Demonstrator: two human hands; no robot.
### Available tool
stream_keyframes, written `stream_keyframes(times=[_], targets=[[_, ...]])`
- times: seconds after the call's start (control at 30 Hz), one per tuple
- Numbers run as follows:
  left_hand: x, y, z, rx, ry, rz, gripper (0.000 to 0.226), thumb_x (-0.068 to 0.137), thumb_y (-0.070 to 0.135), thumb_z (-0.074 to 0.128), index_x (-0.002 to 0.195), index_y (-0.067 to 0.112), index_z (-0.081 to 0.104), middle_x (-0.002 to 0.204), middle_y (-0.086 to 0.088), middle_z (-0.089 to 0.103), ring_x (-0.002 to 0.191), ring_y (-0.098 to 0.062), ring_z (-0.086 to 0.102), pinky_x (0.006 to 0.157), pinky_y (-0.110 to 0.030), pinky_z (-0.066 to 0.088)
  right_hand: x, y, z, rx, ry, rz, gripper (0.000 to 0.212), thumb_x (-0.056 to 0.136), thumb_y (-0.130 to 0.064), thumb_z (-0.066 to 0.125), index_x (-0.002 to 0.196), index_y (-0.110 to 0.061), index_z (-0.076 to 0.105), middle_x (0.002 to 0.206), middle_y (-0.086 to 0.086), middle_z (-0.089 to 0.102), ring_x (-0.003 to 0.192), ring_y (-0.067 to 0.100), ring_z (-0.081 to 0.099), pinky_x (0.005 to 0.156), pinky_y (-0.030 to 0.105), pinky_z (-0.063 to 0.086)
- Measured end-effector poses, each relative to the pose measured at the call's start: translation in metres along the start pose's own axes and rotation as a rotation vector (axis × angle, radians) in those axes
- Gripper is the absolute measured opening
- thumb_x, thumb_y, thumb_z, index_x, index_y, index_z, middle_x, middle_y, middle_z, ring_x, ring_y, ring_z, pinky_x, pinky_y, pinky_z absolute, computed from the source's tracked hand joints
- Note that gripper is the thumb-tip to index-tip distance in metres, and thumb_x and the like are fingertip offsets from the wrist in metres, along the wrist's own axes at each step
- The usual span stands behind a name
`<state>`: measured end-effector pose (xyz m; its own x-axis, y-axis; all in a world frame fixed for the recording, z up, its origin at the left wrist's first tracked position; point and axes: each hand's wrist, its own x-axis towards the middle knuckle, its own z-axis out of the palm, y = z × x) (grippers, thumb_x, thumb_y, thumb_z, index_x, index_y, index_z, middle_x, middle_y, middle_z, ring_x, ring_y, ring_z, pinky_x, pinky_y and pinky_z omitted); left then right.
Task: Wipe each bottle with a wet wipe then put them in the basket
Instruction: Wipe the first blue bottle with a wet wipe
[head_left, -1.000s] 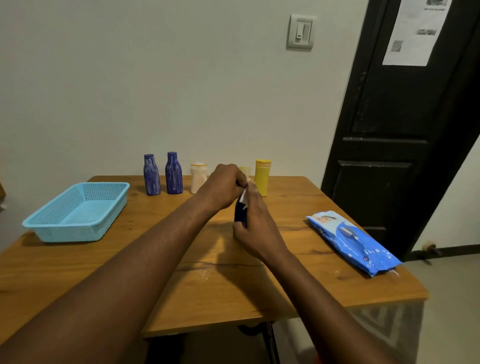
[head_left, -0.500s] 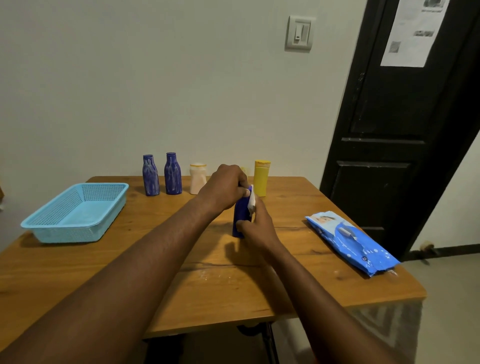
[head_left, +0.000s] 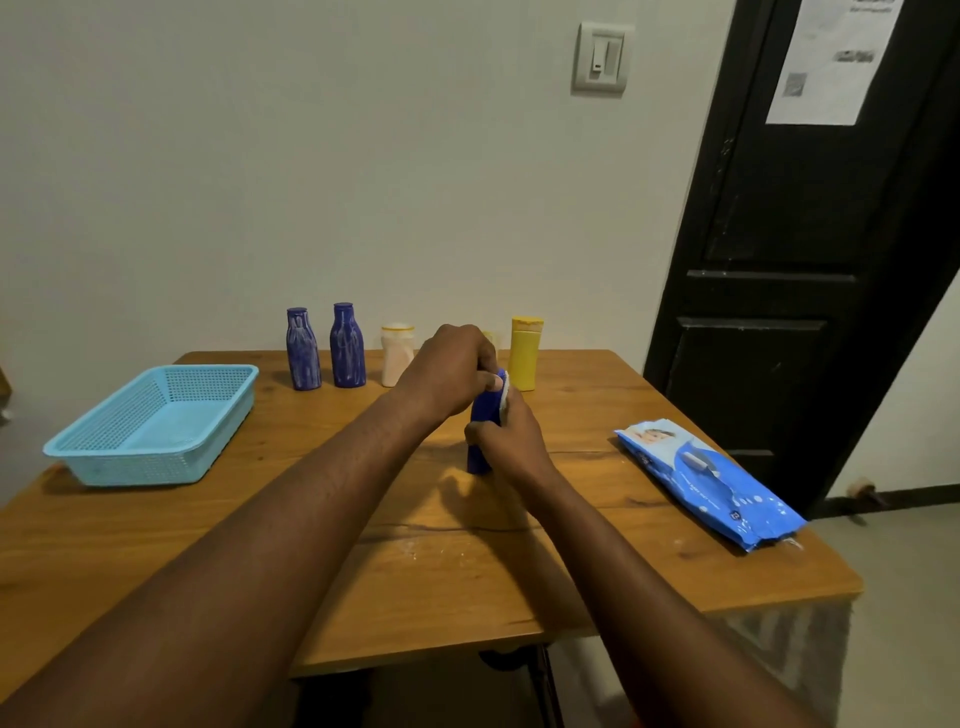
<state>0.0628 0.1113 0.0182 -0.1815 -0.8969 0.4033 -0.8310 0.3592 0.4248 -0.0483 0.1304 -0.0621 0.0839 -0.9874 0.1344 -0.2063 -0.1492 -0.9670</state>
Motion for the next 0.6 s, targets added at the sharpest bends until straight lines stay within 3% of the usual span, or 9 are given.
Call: stream_keyframes(times=[0.13,0.23,0.3,0.47,0.6], targets=[[0.002,0.0,0.0,0.005,0.001,-0.008,0.014,0.083,0.017,0.079,0.095,0.009,0.078,0.108,-0.003,0.072,0.099,-0.02,0.065,0.086,-0.04,0.056,-0.011,0.02,0.008,-0.021,-0.027,0.088,0.065,0.085,-0.009,0.07,0.139,-0.022,0.036,0.116,0.0,0.059,0.101,0.016,0.06,0.071,0.026,0.052],[0.001,0.002,0.002,-0.005,-0.016,0.009,0.013,0.084,0.016,0.078,0.094,0.007,0.077,0.101,-0.004,0.073,0.094,-0.019,0.065,0.081,-0.036,0.056,-0.025,0.027,0.019,0.018,-0.017,0.114,0.057,0.086,-0.008,0.069,0.132,-0.022,0.038,0.113,-0.001,0.058,0.098,0.011,0.057,0.068,0.023,0.048],[0.002,0.003,0.003,-0.018,-0.008,0.019,0.01,0.084,0.016,0.078,0.088,0.007,0.077,0.092,-0.002,0.073,0.085,-0.015,0.065,0.074,-0.033,0.054,-0.03,0.023,0.03,0.087,0.026,0.066,0.056,0.083,-0.013,0.068,0.131,-0.02,0.042,0.117,0.005,0.058,0.105,0.018,0.059,0.071,0.025,0.049],[0.002,0.004,0.001,-0.019,0.003,0.022,0.01,0.083,0.018,0.079,0.081,0.009,0.077,0.082,-0.001,0.072,0.077,-0.013,0.064,0.073,-0.034,0.055,-0.013,0.008,0.042,0.141,0.183,0.016,0.085,0.079,-0.015,0.072,0.151,-0.021,0.027,0.137,0.001,0.048,0.123,0.021,0.052,0.089,0.032,0.055],[0.0,0.005,0.0,-0.023,-0.008,0.025,0.009,0.084,0.014,0.079,0.086,0.006,0.077,0.088,-0.004,0.073,0.084,-0.016,0.066,0.08,-0.035,0.055,-0.002,0.014,0.032,0.064,0.128,0.148,0.094,0.086,-0.016,0.07,0.16,-0.016,0.012,0.13,0.004,0.052,0.116,0.022,0.056,0.096,0.041,0.054]])
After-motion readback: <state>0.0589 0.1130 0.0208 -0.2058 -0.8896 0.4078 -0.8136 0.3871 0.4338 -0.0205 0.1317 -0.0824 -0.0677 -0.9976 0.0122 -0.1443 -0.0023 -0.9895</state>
